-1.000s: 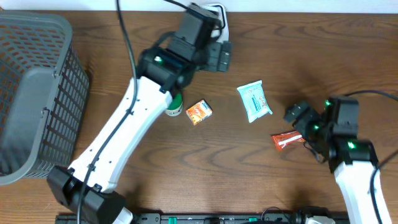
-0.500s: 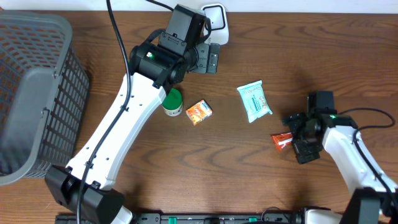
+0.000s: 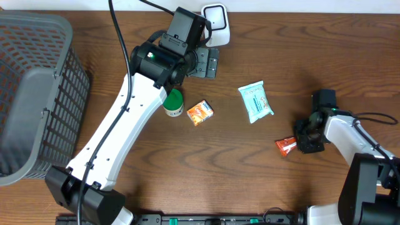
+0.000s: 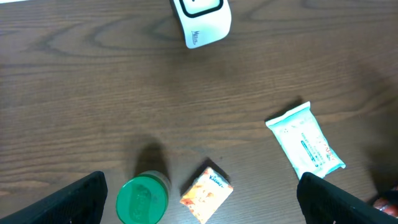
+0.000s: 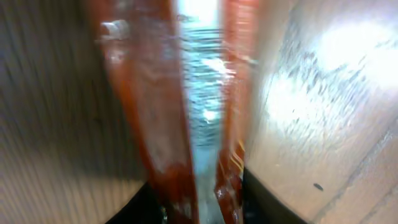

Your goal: Scan the item barcode

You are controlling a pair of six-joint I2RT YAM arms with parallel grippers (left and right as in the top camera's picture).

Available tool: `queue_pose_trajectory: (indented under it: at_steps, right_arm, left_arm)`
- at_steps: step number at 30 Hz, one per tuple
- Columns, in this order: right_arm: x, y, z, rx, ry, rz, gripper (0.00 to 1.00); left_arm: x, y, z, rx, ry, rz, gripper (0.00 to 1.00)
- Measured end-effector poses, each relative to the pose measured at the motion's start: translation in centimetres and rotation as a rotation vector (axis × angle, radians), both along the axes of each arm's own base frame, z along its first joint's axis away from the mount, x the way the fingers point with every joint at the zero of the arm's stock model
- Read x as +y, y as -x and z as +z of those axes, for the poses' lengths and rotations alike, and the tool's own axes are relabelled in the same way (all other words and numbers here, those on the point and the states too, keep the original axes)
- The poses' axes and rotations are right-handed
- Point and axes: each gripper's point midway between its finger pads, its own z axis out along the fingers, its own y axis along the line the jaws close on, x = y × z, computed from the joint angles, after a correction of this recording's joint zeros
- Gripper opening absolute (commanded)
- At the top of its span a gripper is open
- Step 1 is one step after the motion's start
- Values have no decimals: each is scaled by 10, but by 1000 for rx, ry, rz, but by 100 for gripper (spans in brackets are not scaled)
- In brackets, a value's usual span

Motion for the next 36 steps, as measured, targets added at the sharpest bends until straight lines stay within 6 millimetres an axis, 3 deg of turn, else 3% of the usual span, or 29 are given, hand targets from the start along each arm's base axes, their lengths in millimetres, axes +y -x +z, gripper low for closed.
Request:
queue_pose_trajectory:
  at_steps: [7, 11, 17, 20, 27, 31, 33, 36]
  right_arm:
    - [-31, 1, 0, -13, 19, -38, 2]
    - [-58, 7, 1, -12, 34, -60, 2]
    - [-120, 30, 4, 14, 59, -145, 2]
    - [-159, 38, 15, 0, 88, -187, 2]
    - [-255, 26, 64, -162, 280, -235, 7]
    - [-281, 27, 73, -211, 354, -254, 10]
    - [-289, 27, 76, -216, 384, -259, 21]
    - [-299, 24, 82, -233, 436, -251, 68]
  left_arm:
    - [0, 0, 0, 0, 0, 0, 98]
    - [0, 0, 0, 0, 0, 0, 98]
    - [0, 0, 0, 0, 0, 0, 98]
    - [0, 0, 0, 0, 0, 0, 98]
    - [0, 0, 0, 0, 0, 0, 98]
    - [0, 0, 0, 0, 0, 0, 98]
    - [0, 0, 0, 0, 0, 0, 98]
    - [0, 0, 0, 0, 0, 0, 98]
